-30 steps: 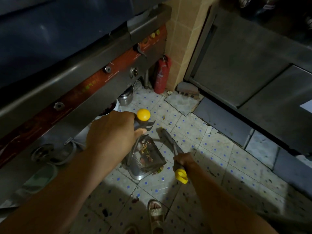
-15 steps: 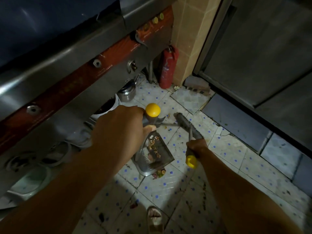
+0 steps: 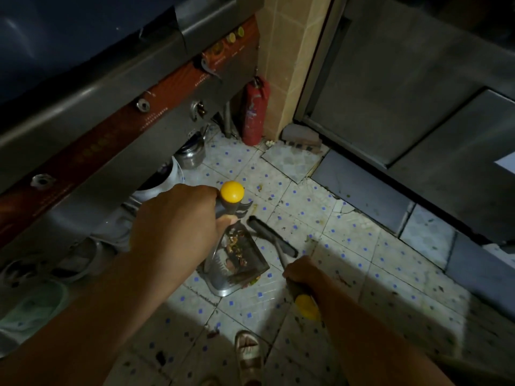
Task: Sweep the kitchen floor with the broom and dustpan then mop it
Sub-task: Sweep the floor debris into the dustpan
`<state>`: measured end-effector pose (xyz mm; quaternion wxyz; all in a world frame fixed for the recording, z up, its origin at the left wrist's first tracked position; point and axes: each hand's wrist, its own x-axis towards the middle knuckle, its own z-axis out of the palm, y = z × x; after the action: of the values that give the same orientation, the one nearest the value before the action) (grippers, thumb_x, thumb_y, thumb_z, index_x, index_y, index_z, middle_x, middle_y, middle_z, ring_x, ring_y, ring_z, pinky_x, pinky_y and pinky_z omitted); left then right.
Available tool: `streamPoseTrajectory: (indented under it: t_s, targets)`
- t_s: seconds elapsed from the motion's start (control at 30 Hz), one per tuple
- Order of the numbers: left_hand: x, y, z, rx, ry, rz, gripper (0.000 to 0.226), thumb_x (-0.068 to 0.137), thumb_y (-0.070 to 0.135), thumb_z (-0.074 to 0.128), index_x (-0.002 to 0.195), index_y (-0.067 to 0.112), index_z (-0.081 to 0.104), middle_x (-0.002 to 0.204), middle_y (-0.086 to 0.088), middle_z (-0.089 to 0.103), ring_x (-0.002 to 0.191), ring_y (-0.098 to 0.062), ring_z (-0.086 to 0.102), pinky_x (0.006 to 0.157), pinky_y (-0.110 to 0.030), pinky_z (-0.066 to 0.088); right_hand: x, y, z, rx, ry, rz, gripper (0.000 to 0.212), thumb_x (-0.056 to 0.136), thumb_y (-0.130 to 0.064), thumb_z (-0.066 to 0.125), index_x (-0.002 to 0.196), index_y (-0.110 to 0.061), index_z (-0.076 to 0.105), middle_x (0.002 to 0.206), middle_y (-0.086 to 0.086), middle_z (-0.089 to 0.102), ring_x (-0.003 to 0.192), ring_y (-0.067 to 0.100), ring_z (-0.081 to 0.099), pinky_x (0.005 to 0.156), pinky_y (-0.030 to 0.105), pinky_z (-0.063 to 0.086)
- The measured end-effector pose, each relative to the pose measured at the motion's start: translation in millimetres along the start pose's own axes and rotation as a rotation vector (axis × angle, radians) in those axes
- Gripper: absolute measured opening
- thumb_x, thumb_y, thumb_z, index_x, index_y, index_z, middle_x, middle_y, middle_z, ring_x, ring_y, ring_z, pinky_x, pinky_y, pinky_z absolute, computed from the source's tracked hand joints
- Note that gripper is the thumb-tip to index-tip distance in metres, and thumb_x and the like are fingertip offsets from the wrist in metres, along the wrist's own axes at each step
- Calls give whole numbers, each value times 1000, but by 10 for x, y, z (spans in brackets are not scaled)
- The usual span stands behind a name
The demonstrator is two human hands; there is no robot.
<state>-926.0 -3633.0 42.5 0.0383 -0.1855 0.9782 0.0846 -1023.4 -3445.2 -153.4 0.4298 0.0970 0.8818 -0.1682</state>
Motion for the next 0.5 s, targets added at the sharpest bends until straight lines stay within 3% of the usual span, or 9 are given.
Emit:
streamPoseTrajectory:
  t_s: [0.17, 0.23, 0.33, 0.43, 0.5]
  targets:
    - [-342, -62, -113, 40, 4, 29, 37, 86, 57, 52, 74, 25, 39, 58, 8, 31, 50, -5, 27, 43, -21, 19, -340, 148, 198, 6, -48, -40, 42, 95, -16, 55, 130, 5, 48, 132, 19, 53, 120, 27, 54, 90, 26, 45]
    - [-451, -46, -159, 0, -35, 13, 38, 86, 56, 53, 71, 25, 37, 59, 8, 33, 53, -8, 32, 45, -24, 21, -432, 233, 240, 45, -37, -8, 45, 93, -17, 58, 132, 4, 48, 132, 17, 53, 118, 26, 54, 81, 23, 42]
    - [-559, 25, -198, -16, -75, 10, 42, 86, 55, 55, 66, 24, 34, 60, 9, 33, 63, -14, 37, 49, -27, 24, -555, 388, 268, 47, -11, 14, 41, 95, -22, 56, 127, 2, 53, 129, 15, 56, 115, 25, 56, 78, 25, 43]
    - [-608, 138, -207, -13, -74, 26, 45, 87, 52, 56, 64, 23, 31, 60, 9, 33, 63, -13, 37, 47, -25, 22, -583, 596, 270, 64, 9, 30, 40, 96, -30, 52, 123, -1, 57, 122, 12, 59, 93, 19, 55, 54, 19, 36]
    - [-613, 221, -199, -8, -81, 38, 41, 87, 52, 56, 68, 25, 33, 60, 9, 33, 66, -15, 39, 47, -25, 22, -577, 717, 224, 115, 42, 60, 37, 94, -25, 54, 119, 2, 58, 105, 12, 57, 85, 17, 49, 47, 20, 31]
